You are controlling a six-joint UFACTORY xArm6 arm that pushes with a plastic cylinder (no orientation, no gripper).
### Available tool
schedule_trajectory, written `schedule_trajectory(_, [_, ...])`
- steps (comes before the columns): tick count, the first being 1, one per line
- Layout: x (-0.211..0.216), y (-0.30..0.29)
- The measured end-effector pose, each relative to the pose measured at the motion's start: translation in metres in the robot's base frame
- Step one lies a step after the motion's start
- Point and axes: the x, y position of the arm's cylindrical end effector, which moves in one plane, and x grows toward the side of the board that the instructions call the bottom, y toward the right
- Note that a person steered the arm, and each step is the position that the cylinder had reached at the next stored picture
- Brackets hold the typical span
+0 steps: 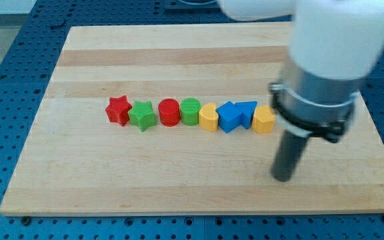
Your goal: Nudge the yellow hexagon along with the blue triangle a bit left
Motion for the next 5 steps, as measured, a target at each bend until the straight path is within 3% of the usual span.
schedule_trajectory(1, [-0.001,0.052])
schedule_trajectory(2, [-0.028,0.068])
schedule_trajectory(3, [-0.061,0.059])
schedule_trajectory(5, [-0.122,-0.021])
